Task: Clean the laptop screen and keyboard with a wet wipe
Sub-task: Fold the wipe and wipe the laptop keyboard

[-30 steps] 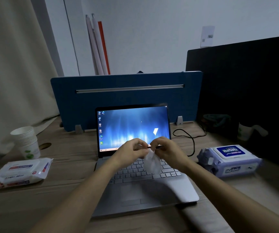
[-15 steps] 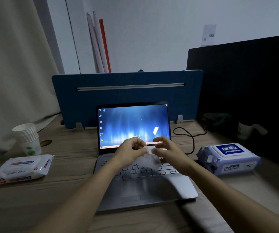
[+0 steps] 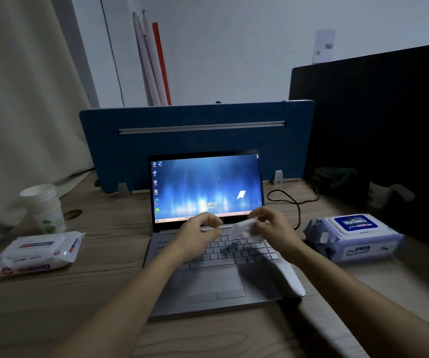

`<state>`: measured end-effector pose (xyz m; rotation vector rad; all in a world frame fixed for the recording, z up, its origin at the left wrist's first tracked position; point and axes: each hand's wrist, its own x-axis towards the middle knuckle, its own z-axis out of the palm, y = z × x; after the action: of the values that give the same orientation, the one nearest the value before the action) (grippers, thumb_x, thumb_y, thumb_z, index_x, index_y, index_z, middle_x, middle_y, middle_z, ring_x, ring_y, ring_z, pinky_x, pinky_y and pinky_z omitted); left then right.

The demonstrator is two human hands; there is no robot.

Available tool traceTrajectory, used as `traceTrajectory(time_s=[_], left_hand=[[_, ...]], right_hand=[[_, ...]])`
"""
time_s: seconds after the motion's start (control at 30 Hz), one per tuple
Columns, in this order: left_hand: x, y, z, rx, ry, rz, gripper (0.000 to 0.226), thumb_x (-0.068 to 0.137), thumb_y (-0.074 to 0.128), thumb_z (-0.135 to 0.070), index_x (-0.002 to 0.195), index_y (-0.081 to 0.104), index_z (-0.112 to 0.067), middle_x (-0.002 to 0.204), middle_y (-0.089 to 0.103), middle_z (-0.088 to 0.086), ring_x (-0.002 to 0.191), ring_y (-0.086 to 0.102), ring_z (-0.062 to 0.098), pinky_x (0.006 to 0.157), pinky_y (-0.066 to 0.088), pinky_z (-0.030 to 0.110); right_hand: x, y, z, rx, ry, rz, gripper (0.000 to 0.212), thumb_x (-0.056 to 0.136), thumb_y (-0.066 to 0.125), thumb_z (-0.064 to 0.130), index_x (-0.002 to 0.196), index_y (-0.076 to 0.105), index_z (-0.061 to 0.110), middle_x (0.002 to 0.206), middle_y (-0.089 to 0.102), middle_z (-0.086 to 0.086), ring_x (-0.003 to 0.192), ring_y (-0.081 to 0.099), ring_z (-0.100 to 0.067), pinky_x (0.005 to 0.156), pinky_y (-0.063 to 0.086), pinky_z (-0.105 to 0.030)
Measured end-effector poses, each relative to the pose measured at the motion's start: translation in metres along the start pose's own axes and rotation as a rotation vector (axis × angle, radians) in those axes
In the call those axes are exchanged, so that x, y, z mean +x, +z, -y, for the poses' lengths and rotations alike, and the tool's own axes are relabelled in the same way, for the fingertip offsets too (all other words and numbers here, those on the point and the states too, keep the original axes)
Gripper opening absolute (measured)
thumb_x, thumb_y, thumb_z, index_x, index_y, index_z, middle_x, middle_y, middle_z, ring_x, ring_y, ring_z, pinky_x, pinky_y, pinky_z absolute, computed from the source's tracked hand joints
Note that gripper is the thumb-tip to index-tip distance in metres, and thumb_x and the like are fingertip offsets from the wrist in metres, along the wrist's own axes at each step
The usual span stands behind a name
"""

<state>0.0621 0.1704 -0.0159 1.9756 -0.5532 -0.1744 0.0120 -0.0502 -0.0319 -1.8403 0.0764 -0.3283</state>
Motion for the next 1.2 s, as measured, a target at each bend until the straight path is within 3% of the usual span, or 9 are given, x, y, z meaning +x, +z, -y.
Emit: traceTrajectory(time_s=[0.17,0.3,0.37,0.43,0.53,0.6,0.8,0.97,1.2], left_hand=[[-0.003,-0.010,0.008,0.097,-0.008,-0.041,0.013,0.090,0.061,-0.017,0.095,0.064,-0.029,0.093,0.064,-0.011,0.056,0.050,-0.001,0.053,0.041,0.019],[-0.004,-0.016,0.014,0.172,-0.044,-0.073,0.012,0.091,0.058,-0.020,0.095,0.063,-0.030,0.079,0.065,-0.006,0.044,0.048,0.003,0.042,0.037,0.013],[-0.005,-0.020,0.017,0.242,-0.051,-0.070,0.013,0.091,0.059,-0.021,0.095,0.063,-0.033,0.089,0.067,-0.007,0.051,0.053,-0.002,0.045,0.036,0.006],[-0.006,-0.024,0.021,0.317,-0.047,-0.054,0.016,0.090,0.061,-0.022,0.097,0.062,-0.036,0.100,0.064,-0.013,0.076,0.058,-0.006,0.059,0.038,0.004],[-0.006,-0.029,0.031,0.365,-0.052,-0.049,0.017,0.089,0.062,-0.023,0.100,0.063,-0.037,0.108,0.062,-0.015,0.104,0.057,0.007,0.091,0.046,0.028],[-0.005,-0.031,0.036,0.386,-0.067,-0.056,0.017,0.089,0.061,-0.025,0.101,0.063,-0.036,0.110,0.063,-0.015,0.108,0.057,0.010,0.097,0.045,0.038],[-0.004,-0.035,0.039,0.411,-0.075,-0.059,0.018,0.089,0.061,-0.027,0.104,0.063,-0.036,0.111,0.060,-0.016,0.111,0.056,0.010,0.098,0.045,0.038],[-0.005,-0.035,0.039,0.409,-0.068,-0.057,0.019,0.090,0.060,-0.024,0.106,0.062,-0.035,0.109,0.057,-0.014,0.107,0.059,0.011,0.096,0.046,0.035],[-0.002,-0.035,0.041,0.412,-0.060,-0.051,0.019,0.090,0.060,-0.025,0.103,0.061,-0.039,0.114,0.057,-0.015,0.108,0.056,0.009,0.096,0.046,0.036]], right_hand=[[0.013,-0.025,-0.022,-0.150,0.053,-0.094,0.007,0.092,0.060,0.015,0.089,0.065,0.019,0.093,0.065,-0.005,0.082,0.064,-0.022,0.063,0.050,-0.028],[0.027,-0.038,-0.037,-0.387,0.016,-0.142,0.012,0.088,0.069,0.022,0.097,0.068,0.014,0.100,0.066,-0.008,0.086,0.062,-0.022,0.068,0.047,-0.028],[0.034,-0.039,-0.041,-0.501,-0.019,-0.138,0.019,0.090,0.065,0.012,0.108,0.067,0.012,0.107,0.068,-0.011,0.087,0.059,-0.020,0.064,0.044,-0.022],[0.040,-0.035,-0.044,-0.576,-0.042,-0.141,0.025,0.089,0.062,0.007,0.112,0.068,0.012,0.107,0.069,-0.012,0.085,0.057,-0.018,0.064,0.041,-0.024],[0.044,-0.028,-0.045,-0.642,-0.030,-0.115,0.024,0.088,0.066,0.015,0.112,0.069,0.013,0.102,0.070,-0.012,0.081,0.058,-0.020,0.066,0.042,-0.028],[0.045,-0.022,-0.044,-0.678,-0.046,-0.086,0.023,0.088,0.065,0.018,0.110,0.070,0.013,0.101,0.070,-0.011,0.083,0.060,-0.022,0.067,0.041,-0.028],[0.045,-0.018,-0.038,-0.761,-0.107,-0.037,0.017,0.089,0.064,0.022,0.101,0.070,0.011,0.098,0.068,-0.010,0.084,0.062,-0.026,0.071,0.049,-0.034],[0.047,-0.032,-0.042,-0.829,-0.092,-0.068,0.015,0.092,0.060,0.019,0.101,0.068,0.010,0.100,0.062,-0.010,0.081,0.058,-0.026,0.065,0.040,-0.029],[0.052,-0.001,-0.037,-0.882,-0.206,0.055,0.023,0.094,0.055,0.012,0.107,0.073,0.015,0.107,0.059,-0.012,0.094,0.060,-0.031,0.084,0.049,-0.035]])
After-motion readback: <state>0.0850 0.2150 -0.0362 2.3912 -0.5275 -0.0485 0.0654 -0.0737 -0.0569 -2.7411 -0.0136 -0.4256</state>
